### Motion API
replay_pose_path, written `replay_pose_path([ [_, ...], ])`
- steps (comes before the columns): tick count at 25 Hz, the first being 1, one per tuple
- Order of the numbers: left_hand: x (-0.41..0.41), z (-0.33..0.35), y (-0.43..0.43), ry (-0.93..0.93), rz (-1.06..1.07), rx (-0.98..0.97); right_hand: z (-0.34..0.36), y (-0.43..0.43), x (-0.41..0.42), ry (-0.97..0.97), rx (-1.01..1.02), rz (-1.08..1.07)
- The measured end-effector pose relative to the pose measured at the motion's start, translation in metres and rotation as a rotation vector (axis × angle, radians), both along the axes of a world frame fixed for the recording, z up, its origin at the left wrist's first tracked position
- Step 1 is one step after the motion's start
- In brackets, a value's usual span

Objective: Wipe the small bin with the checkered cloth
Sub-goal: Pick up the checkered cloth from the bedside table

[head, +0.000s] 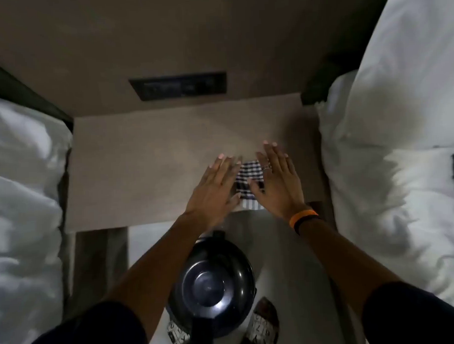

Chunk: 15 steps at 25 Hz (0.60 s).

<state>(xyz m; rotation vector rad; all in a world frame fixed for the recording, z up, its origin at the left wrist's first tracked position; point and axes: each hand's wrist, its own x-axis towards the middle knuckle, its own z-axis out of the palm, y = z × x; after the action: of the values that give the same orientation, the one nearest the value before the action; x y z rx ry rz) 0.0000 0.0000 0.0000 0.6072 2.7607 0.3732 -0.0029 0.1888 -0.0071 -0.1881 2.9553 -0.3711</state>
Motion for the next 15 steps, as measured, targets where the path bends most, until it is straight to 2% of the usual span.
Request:
replay_pose_path([
  [4,-0.002,-0.085,0.025,-0.102,-0.114,-0.001,-0.093,0.012,0.015,-0.121,0.044,0.006],
  [7,-0.002,-0.126,0.042,-0.073,-0.01,0.066,-0.138,0.016,0.029,-0.022,-0.05,-0.016],
  [11,-0.024,-0.133,0.067,0.073,0.174,0.04,-0.146,0.004,0.01,0.126,-0.042,-0.162],
  [13,-0.035,-0.121,0.071,0.071,0.198,0.053,-0.137,0.002,-0.006,0.1,-0.019,-0.178],
  [15,-0.032,-0.111,0.061,0.038,0.218,0.146,-0.123,0.0,-0.005,0.073,-0.106,-0.162],
])
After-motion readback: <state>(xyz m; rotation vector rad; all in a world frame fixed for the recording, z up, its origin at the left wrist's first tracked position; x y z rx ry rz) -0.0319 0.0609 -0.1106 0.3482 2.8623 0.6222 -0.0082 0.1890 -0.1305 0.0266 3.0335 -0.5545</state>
